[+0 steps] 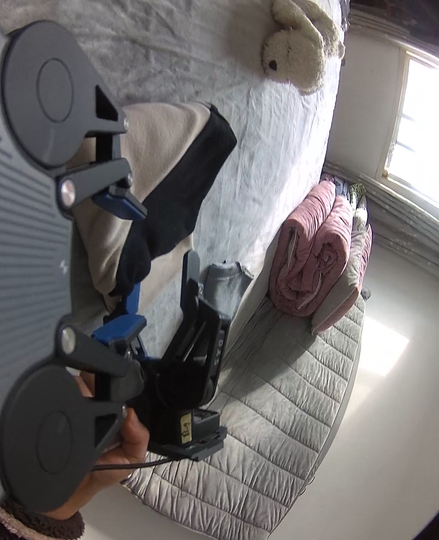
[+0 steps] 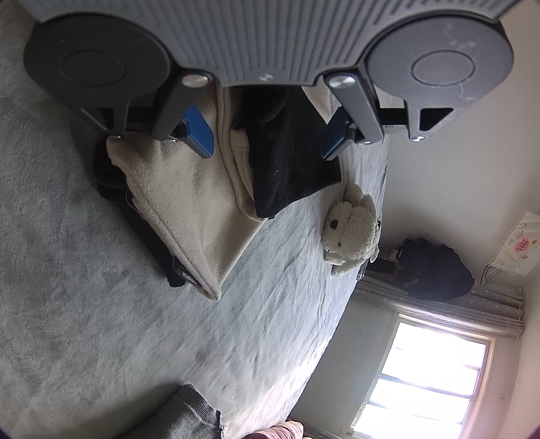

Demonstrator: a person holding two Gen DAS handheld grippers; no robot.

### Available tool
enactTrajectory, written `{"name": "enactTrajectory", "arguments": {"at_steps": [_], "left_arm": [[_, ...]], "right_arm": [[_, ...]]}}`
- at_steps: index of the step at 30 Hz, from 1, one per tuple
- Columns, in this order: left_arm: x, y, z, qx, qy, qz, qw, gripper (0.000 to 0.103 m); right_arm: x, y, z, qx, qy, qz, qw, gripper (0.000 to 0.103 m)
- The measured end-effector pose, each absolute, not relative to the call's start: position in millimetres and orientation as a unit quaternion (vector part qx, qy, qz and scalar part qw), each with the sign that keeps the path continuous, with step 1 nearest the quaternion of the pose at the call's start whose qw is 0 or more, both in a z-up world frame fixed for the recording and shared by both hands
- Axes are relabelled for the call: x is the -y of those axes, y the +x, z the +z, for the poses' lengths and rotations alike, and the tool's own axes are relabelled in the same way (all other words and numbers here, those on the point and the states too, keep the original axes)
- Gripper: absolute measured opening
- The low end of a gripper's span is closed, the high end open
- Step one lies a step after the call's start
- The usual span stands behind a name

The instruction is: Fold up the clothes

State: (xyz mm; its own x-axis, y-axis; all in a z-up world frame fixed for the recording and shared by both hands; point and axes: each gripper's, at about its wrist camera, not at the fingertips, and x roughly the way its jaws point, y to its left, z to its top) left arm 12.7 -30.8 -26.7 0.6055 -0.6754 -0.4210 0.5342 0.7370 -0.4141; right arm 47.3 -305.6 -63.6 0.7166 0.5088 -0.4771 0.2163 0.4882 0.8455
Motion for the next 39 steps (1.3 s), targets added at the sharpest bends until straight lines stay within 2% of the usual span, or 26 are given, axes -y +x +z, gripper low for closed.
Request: {"name": "enactTrajectory", "arguments": {"at_steps": [2, 4, 10, 11, 12, 13, 14, 17, 19, 27, 39], "left_arm": [[24, 16, -28, -0.293, -0.130, -0.326, 0.890, 0.072], [19, 19, -28, -0.294, -0.133, -0.313, 0.893, 0.083], [5, 30, -32, -0.305, -0.144, -0.269, 0.902, 0.085], [3, 32, -33, -0.308, -0.148, -0.259, 0.903, 0.085], [1, 34, -35, -0.312, -0.152, -0.249, 0.904, 0.083], [-2, 37, -36, -0.316, -0.156, -0.239, 0.905, 0.082], [-4, 39, -38, -0.320, -0.160, -0.231, 0.905, 0.081], [-10, 45, -44, -0.330, -0.170, -0.210, 0.904, 0.071], [-14, 49, -49, -0.332, -0.181, -0.200, 0.904, 0.058], [-20, 60, -59, -0.302, -0.240, -0.194, 0.902, 0.040], [19, 58, -54, -0.271, -0.204, -0.264, 0.903, 0.039]], "right_arm": [[303, 48, -63, -0.366, 0.494, 0.092, 0.783, 0.073], [298, 48, -62, -0.368, 0.485, 0.095, 0.788, 0.073], [275, 47, -52, -0.373, 0.425, 0.100, 0.819, 0.073], [270, 47, -51, -0.373, 0.408, 0.096, 0.828, 0.070], [266, 47, -50, -0.374, 0.390, 0.092, 0.836, 0.067], [261, 48, -50, -0.374, 0.371, 0.084, 0.846, 0.056], [257, 48, -51, -0.375, 0.348, 0.075, 0.856, 0.040], [256, 49, -51, -0.362, 0.331, 0.073, 0.868, 0.024], [259, 48, -51, -0.349, 0.334, 0.078, 0.872, 0.021], [278, 54, -34, -0.302, 0.355, 0.100, 0.879, 0.018], [319, 56, -32, -0.283, 0.374, 0.096, 0.878, 0.018]]}}
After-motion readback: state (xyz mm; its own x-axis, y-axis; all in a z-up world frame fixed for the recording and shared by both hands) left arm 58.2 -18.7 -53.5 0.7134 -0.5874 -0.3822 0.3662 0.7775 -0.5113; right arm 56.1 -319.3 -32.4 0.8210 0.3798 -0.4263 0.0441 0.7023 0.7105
